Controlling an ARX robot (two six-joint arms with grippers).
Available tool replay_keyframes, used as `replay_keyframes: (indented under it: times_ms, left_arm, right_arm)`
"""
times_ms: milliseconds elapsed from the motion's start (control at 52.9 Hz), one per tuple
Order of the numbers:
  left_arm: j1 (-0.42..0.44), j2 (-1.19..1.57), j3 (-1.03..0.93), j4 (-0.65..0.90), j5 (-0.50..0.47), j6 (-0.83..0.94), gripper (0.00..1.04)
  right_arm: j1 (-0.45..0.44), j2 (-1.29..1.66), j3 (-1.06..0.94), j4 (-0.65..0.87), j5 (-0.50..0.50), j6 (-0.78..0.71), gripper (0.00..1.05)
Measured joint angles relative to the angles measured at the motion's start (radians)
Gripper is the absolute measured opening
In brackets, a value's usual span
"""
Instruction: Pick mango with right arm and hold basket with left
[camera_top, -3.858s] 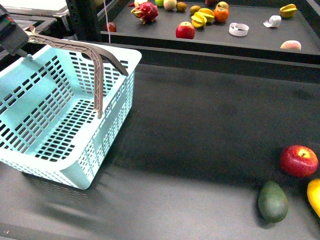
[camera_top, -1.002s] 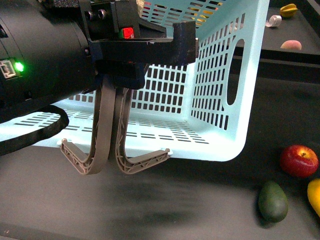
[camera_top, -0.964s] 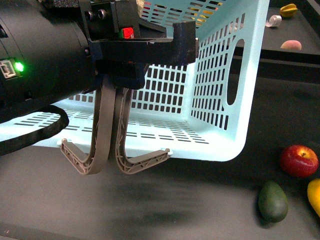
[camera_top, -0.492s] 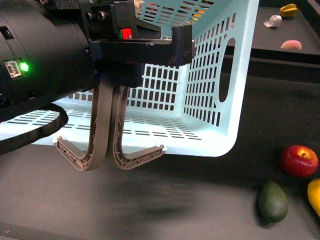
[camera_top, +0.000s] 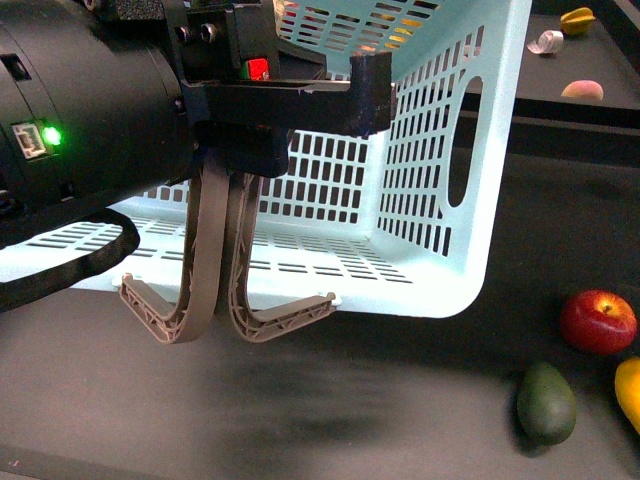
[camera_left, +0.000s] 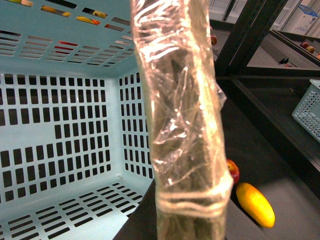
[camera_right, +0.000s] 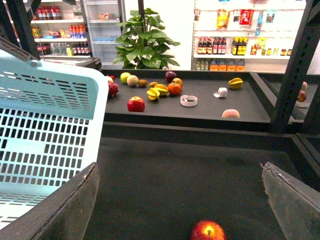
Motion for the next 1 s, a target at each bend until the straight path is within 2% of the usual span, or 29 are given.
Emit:
replay_keyframes:
  times_ms: [113,208,416,492,662,1002]
  left_arm:
    - [0.0,0.0,0.0,0.0,-0.001,0.0,0.08]
    - [0.0,0.0,0.0,0.0,-0.002,0.001,0.08]
    - [0.0,0.0,0.0,0.0,-0.001,0.001,0.08]
    - [0.0,0.0,0.0,0.0,-0.001,0.001,0.08]
    - [0.0,0.0,0.0,0.0,-0.001,0.001,0.08]
    - [0.0,0.0,0.0,0.0,-0.001,0.001,0.08]
  right_arm:
    - [-0.003,0.059,0.003,0.0,0.075,0.001,0.97]
    - [-0.066,0.224,-0.001,0.129,0.043,-0.004,0.97]
    - [-0.196,0.813,-0.001,0.635,-0.04,-0.081,0.97]
    - [-0.235,1.117,0.011,0.814,-0.083,-0.103,0.97]
    - [-0.272,1.483,0.075,0.956,-0.134,-0.137,0.97]
    - [-0.348,2.005,0.254,1.098,-0.134,-0.195,0.97]
